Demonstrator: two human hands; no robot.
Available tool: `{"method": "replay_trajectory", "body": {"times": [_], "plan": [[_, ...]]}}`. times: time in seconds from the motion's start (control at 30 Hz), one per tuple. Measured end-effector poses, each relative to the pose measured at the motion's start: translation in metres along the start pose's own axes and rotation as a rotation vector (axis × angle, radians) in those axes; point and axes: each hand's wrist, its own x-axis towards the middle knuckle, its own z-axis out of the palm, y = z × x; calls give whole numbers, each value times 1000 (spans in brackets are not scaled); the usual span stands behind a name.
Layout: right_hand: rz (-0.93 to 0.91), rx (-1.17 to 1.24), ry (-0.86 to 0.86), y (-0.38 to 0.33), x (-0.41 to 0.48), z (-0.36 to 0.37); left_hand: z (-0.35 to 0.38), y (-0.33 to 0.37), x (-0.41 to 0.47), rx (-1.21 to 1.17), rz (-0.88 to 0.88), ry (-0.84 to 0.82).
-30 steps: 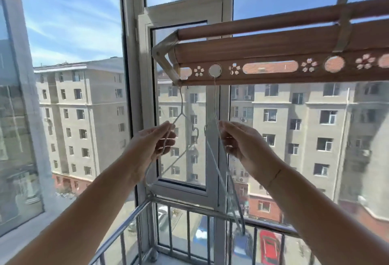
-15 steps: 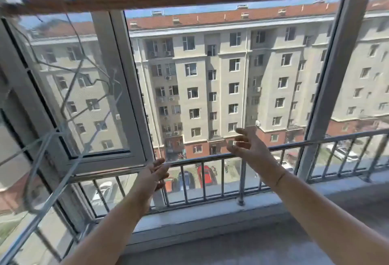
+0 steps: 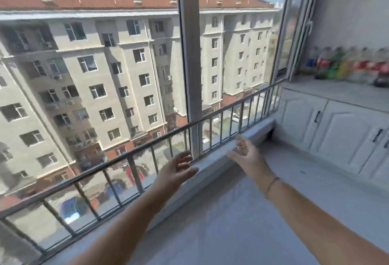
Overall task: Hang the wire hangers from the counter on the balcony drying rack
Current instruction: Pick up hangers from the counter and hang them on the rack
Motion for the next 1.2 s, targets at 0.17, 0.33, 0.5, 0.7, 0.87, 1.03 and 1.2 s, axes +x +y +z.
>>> {"method": "replay_trajectory", "body": {"times": [0.17,0.33,0.5,0.7,0.87,1.03,1.2], "plan": [[55,-25,176,47,25,-120,123,9,71,-4,31,-198],[98,-56,328,84,51,-221,229,14,137,7,37,-346],[126,-65,426,118,83,-291,303,20,204,4,45,-451],[159,-74,566,154,147,-377,386,27,311,-11,58,-593],[177,-94,699,169,197,-449,463,42,395,21,73,-708],[204,-102,792,200,239,-525,546,56,462,11,70,-779],[226,-87,838,236,286,-610,634,57,533,-23,42,-810]]}}
